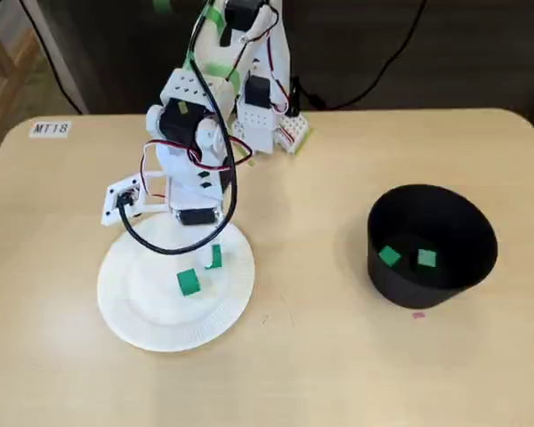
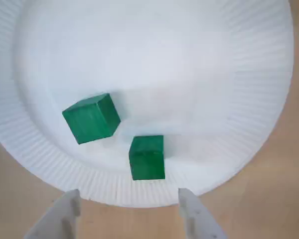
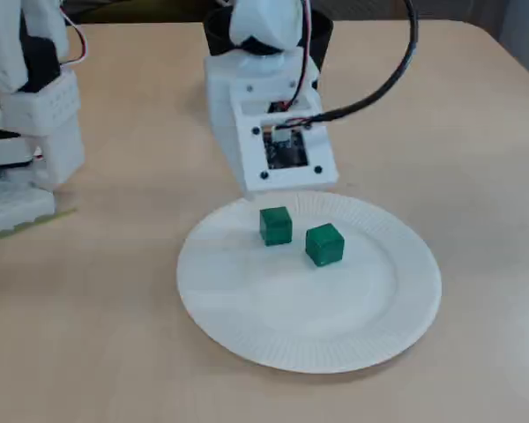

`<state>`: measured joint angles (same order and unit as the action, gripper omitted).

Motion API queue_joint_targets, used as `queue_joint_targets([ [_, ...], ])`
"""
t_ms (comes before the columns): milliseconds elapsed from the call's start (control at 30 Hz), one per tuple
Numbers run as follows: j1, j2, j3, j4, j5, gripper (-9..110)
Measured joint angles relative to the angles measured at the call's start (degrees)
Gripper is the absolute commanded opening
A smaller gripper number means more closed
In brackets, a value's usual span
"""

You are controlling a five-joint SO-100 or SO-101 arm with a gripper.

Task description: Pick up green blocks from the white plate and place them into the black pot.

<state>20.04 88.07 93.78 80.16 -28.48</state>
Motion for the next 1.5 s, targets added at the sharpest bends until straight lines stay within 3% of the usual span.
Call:
queue_joint_targets([
  [400, -3.4, -3.9, 0.3, -0.6, 6.4, 26],
  [867, 0.4, -5.2, 0.4, 0.9, 7.2, 28],
  [1100, 0.6, -7.9, 0.4, -0.8, 7.0, 19],
  [1200, 0.6, -9.6, 0.4, -3.3, 7.0, -2],
  [1500, 0.4, -9.0, 2.3, -9.2, 4.7, -2],
])
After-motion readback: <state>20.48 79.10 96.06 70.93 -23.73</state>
